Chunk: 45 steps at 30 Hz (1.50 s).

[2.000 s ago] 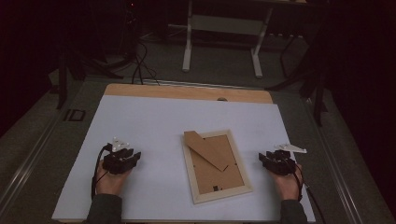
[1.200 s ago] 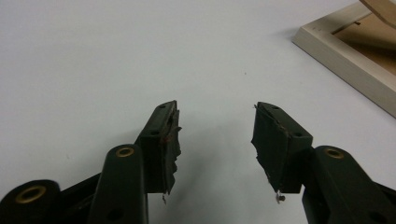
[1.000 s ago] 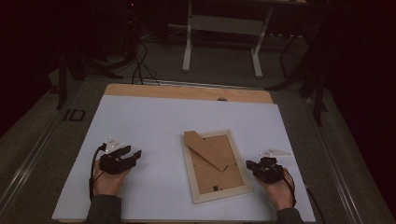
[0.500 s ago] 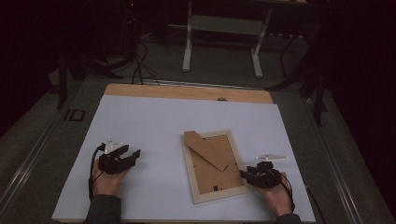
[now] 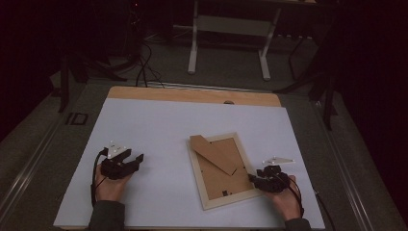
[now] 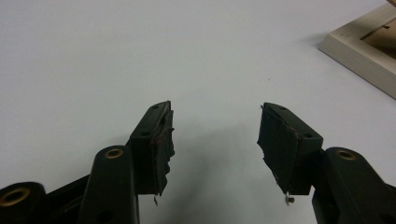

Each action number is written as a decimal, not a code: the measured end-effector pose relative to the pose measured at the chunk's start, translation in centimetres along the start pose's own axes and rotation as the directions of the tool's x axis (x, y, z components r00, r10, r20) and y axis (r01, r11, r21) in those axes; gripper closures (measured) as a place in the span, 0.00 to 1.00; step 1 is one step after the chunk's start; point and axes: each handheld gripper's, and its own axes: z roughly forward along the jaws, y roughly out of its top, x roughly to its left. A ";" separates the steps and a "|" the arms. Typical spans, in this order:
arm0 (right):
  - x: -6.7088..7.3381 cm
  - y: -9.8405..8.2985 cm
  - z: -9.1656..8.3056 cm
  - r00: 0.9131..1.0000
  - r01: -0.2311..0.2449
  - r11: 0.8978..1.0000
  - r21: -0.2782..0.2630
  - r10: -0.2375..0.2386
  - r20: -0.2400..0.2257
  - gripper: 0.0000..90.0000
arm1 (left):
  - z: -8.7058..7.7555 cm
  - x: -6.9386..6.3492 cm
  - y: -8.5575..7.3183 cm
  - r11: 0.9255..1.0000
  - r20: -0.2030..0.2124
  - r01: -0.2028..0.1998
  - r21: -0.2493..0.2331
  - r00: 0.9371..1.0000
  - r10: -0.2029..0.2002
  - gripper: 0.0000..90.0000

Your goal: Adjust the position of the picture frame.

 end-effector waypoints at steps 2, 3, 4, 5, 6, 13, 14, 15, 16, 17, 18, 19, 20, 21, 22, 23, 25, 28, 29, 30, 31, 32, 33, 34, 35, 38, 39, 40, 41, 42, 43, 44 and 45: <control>-0.4 0.1 0.1 1.000 -0.005 1.000 -0.006 0.005 0.009 0.62 | 0.0 0.0 0.0 1.000 0.000 0.000 -0.001 1.000 0.000 0.50; -0.4 0.1 0.1 1.000 -0.005 1.000 -0.006 0.005 0.009 0.62 | 0.0 0.0 0.0 1.000 0.000 0.000 -0.001 1.000 0.000 0.50; -0.6 0.1 0.1 1.000 -0.009 1.000 -0.008 0.009 0.013 0.62 | 0.0 0.0 0.0 1.000 0.000 0.000 0.001 1.000 0.000 0.50; -0.8 0.2 0.1 1.000 -0.014 1.000 -0.011 0.014 0.021 0.62 | 0.0 0.0 0.0 1.000 -0.001 -0.001 0.001 1.000 0.001 0.50; -1.1 0.3 0.2 0.999 -0.017 1.000 -0.015 0.017 0.032 0.62 | 0.0 -0.1 0.0 1.000 -0.005 -0.002 0.002 1.000 0.002 0.50; -1.2 0.3 -0.2 0.999 -0.016 0.999 -0.042 0.018 0.051 0.67 | 0.1 -0.1 0.0 1.000 -0.012 -0.008 0.005 1.000 0.008 0.50; -1.3 0.2 -0.8 0.999 -0.026 0.998 -0.056 0.027 0.032 0.74 | 0.0 -0.1 0.0 1.000 -0.012 -0.009 0.006 1.000 0.009 0.50; -1.3 0.2 -0.8 0.999 -0.026 0.998 -0.056 0.027 0.032 0.74 | 0.1 -0.1 0.0 1.000 -0.013 -0.009 0.004 1.000 0.009 0.50; -1.4 -0.1 -1.3 0.999 -0.035 0.997 -0.063 0.036 0.014 0.82 | 0.0 -0.1 0.0 1.000 -0.014 -0.012 -0.001 1.000 0.012 0.50; -1.4 -0.1 -1.3 0.999 -0.035 0.997 -0.063 0.036 0.014 0.82 | 0.0 -0.1 0.0 1.000 -0.014 -0.012 -0.001 1.000 0.012 0.50; -1.5 -0.4 -1.9 0.999 -0.040 0.997 -0.069 0.040 -0.002 0.89 | 0.0 -0.1 0.0 1.000 -0.020 -0.012 -0.001 1.000 0.012 0.50; -1.5 -0.4 -1.9 0.999 -0.040 0.997 -0.069 0.040 -0.002 0.89 | 0.0 -0.1 0.0 1.000 -0.020 -0.012 -0.001 1.000 0.012 0.50; -1.6 -0.5 -2.1 0.999 -0.035 0.997 -0.068 0.034 -0.006 0.92 | 0.0 -0.1 0.0 1.000 -0.024 -0.012 0.000 1.000 0.012 0.50; -1.5 -0.8 -2.4 1.000 -0.028 0.997 -0.067 0.028 -0.005 0.96 | 0.0 -0.1 0.0 1.000 -0.027 -0.012 0.000 1.000 0.012 0.49; -1.4 -1.1 -2.7 1.000 -0.016 0.998 -0.057 0.016 -0.003 1.00 | 0.0 -0.1 0.0 1.000 -0.029 -0.012 0.003 1.000 0.012 0.49; -1.4 -1.1 -2.7 1.000 -0.016 0.998 -0.057 0.016 -0.003 1.00 | 0.0 -0.1 0.0 1.000 -0.029 -0.012 0.003 1.000 0.012 0.49; -1.2 -1.5 -2.8 1.000 -0.006 0.999 -0.043 0.006 -0.007 1.00 | 0.0 -0.1 0.0 1.000 -0.032 -0.012 0.004 0.999 0.012 0.49; -0.8 -1.9 -3.1 1.000 0.010 1.000 -0.028 -0.010 -0.008 1.00 | -0.1 -0.2 0.0 1.000 -0.035 -0.013 0.002 0.999 0.013 0.49; -0.7 -2.1 -3.3 1.000 0.010 1.000 -0.028 -0.010 -0.008 1.00 | -0.1 -0.2 0.0 1.000 -0.036 -0.013 0.001 0.999 0.013 0.49; -0.5 -2.3 -3.5 1.000 0.013 1.000 -0.022 -0.013 -0.010 1.00 | -0.1 -0.2 0.0 1.000 -0.039 -0.011 0.002 0.999 0.011 0.49; -0.5 -2.3 -3.5 1.000 0.013 1.000 -0.022 -0.013 -0.010 1.00 | -0.1 -0.2 0.0 1.000 -0.039 -0.011 0.002 0.999 0.011 0.49; -0.2 -2.6 -3.7 1.000 0.020 1.000 -0.016 -0.020 -0.008 1.00 | 0.0 -0.2 0.0 1.000 -0.043 -0.012 0.003 0.999 0.012 0.48; -0.2 -2.6 -3.7 1.000 0.020 1.000 -0.016 -0.020 -0.008 1.00 | -0.1 -0.2 0.0 1.000 -0.046 -0.011 0.004 0.999 0.011 0.48; 0.0 -2.8 -3.8 1.000 0.027 1.000 -0.012 -0.027 -0.010 1.00 | -0.1 -0.2 0.0 1.000 -0.048 -0.007 0.007 0.999 0.008 0.48; 0.0 -2.8 -3.8 1.000 0.027 1.000 -0.012 -0.027 -0.010 1.00 | -0.1 -0.2 0.0 1.000 -0.048 -0.007 0.007 0.999 0.008 0.49; 0.3 -3.3 -3.9 0.999 0.042 0.999 -0.005 -0.042 -0.005 1.00 | -0.1 -0.1 0.0 1.000 -0.050 -0.004 0.016 0.999 0.004 0.49; 0.3 -3.3 -3.9 0.999 0.042 0.999 -0.005 -0.042 -0.005 1.00 | -0.1 -0.1 0.0 1.000 -0.051 -0.004 0.018 0.999 0.005 0.49; 0.3 -3.4 -3.9 0.999 0.048 0.999 -0.002 -0.048 0.000 1.00 | -0.1 -0.1 0.0 1.000 -0.051 -0.004 0.019 0.999 0.005 0.49; 0.3 -3.4 -3.9 0.999 0.048 0.999 -0.002 -0.048 0.000 1.00 | -0.1 -0.1 0.0 1.000 -0.052 -0.003 0.019 0.999 0.004 0.49; 0.4 -3.5 -3.8 0.998 0.062 0.998 0.001 -0.062 0.009 1.00 | -0.1 -0.2 0.0 1.000 -0.057 -0.004 0.016 0.998 0.005 0.49; 0.4 -3.5 -3.8 0.998 0.062 0.998 0.001 -0.062 0.009 1.00 | -0.1 -0.2 0.0 1.000 -0.057 -0.004 0.016 0.998 0.005 0.50; 0.6 -3.6 -3.6 0.997 0.072 0.997 0.005 -0.072 0.011 1.00 | -0.1 -0.2 0.0 1.000 -0.061 -0.003 0.014 0.998 0.004 0.50; 0.6 -3.6 -3.6 0.997 0.072 0.997 0.005 -0.072 0.011 1.00 | -0.1 -0.2 0.0 1.000 -0.062 -0.002 0.014 0.998 0.003 0.50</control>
